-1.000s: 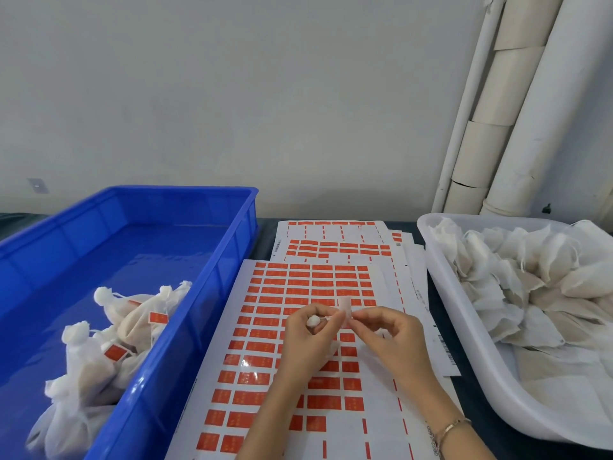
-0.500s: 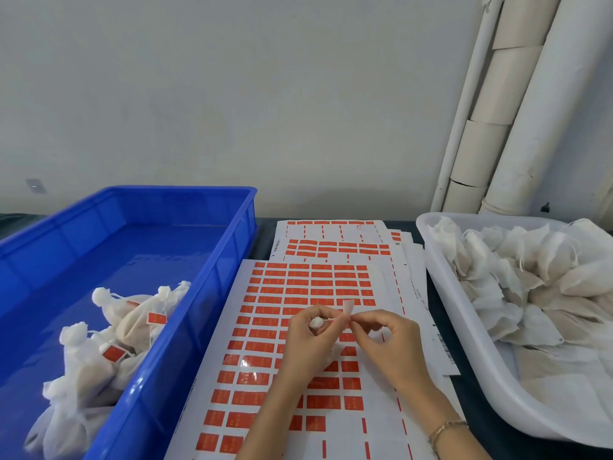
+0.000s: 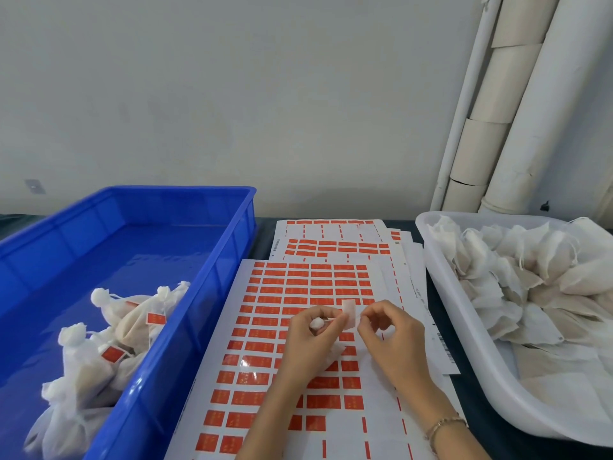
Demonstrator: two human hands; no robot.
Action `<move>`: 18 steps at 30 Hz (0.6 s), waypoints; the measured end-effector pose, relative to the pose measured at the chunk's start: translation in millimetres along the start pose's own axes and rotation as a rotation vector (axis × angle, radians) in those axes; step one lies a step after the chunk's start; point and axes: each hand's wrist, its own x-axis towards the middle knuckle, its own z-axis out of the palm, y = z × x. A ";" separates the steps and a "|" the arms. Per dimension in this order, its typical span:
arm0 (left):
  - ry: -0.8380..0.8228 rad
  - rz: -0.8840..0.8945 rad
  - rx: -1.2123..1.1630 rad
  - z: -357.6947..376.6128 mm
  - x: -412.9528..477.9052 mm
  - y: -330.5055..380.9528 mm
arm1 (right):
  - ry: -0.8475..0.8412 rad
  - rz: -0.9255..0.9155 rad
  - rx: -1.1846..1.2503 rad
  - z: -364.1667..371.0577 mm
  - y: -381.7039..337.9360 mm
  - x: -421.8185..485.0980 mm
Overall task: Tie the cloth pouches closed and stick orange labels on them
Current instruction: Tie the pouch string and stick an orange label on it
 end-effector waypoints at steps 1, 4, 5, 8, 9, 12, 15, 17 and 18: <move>0.005 -0.014 -0.005 0.0 0.0 -0.2 | 0.002 0.036 0.028 -0.5 -0.1 1.0; 0.013 -0.039 -0.030 -0.1 0.2 -0.7 | -0.066 0.200 0.207 -2.8 -1.0 4.7; 0.009 -0.038 -0.043 -0.2 0.2 -0.7 | -0.113 0.250 0.280 -3.5 -2.4 6.0; -0.009 -0.025 -0.060 -1.3 0.0 -0.2 | -0.232 0.258 0.319 -3.3 -8.1 7.6; -0.017 -0.023 -0.058 -1.7 0.4 -0.1 | -0.235 0.252 0.294 -3.0 -8.6 7.3; -0.035 -0.026 -0.051 -3.0 0.8 -0.4 | -0.194 0.282 0.286 -5.2 -6.1 6.8; -0.065 -0.029 -0.041 -4.1 1.7 -0.6 | -0.193 0.332 0.318 -7.9 -5.2 7.9; -0.088 -0.030 -0.029 -5.3 2.2 -0.2 | -0.185 0.366 0.344 -8.5 -5.6 8.2; -0.099 -0.039 -0.030 -6.0 2.3 0.2 | -0.180 0.376 0.359 -9.0 -5.1 8.2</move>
